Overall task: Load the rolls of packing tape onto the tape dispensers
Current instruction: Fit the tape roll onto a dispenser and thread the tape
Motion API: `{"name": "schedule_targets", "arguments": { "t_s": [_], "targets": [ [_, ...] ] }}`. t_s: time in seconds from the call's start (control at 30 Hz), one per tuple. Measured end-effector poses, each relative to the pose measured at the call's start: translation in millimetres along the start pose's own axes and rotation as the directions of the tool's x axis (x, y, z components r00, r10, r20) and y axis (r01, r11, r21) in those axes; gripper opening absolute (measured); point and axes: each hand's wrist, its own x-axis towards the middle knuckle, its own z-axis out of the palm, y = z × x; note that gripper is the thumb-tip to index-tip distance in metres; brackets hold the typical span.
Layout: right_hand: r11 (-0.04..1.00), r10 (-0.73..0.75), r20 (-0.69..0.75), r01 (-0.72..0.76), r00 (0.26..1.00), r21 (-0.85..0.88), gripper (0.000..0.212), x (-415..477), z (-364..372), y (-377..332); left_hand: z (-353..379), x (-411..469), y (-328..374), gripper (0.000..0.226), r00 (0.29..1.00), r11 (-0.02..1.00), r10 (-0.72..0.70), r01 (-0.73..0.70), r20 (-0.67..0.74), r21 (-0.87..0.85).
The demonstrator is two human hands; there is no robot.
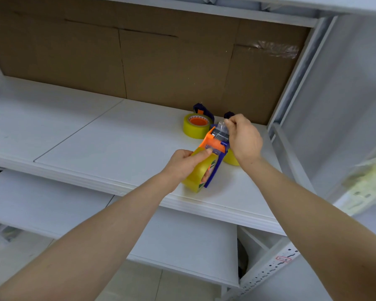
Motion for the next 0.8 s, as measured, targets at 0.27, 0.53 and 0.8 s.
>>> {"name": "schedule_targets", "arguments": {
  "t_s": [0.27,0.53,0.8],
  "targets": [
    [0.986,-0.125,-0.033,0.121,0.992,-0.115,0.033,0.5,-2.0,-4.5,-5.8,4.3,-4.2,0.013,1.0,1.0,-0.024,0.024,-0.001,-0.014],
    [0.984,-0.129,-0.067,0.119,0.989,-0.133,0.033,16.5,-11.6,-4.1,-4.7,8.3,-12.0,0.041,0.989,0.996,-0.002,0.016,-0.15,0.092],
    [0.997,0.051,0.074,-0.055,0.996,0.056,0.033,16.3,-0.4,11.8,-10.7,4.2,-19.0,0.017,0.992,0.999,-0.041,0.042,-0.117,0.009]
  ]
}}
